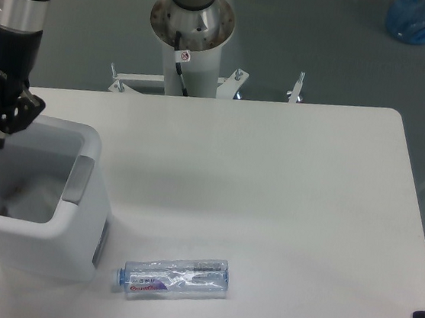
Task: Place the trash in the trash can
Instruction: 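Open the gripper to drop the tissue into the bin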
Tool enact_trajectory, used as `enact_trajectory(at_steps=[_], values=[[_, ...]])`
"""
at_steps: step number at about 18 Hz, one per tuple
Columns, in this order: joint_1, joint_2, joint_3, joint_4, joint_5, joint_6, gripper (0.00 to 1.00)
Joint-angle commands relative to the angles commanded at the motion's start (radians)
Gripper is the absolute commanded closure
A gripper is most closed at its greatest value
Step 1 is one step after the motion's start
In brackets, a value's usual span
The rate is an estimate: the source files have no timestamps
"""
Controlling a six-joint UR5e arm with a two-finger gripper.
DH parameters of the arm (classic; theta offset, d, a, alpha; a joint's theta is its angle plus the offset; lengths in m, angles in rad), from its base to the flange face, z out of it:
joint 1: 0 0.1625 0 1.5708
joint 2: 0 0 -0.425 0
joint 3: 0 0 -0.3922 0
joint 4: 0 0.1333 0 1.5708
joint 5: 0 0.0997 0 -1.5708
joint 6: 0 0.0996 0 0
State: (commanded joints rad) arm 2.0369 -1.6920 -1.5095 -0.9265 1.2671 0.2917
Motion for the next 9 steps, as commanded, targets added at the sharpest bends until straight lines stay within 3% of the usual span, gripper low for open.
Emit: enact_trajectory(at_steps=[5, 9], values=[[0.126, -0.008, 0.058, 0.003, 0.008, -0.002, 0.00], [0.213, -0.072, 0.074, 0.061, 0.077, 0.119, 0.00]])
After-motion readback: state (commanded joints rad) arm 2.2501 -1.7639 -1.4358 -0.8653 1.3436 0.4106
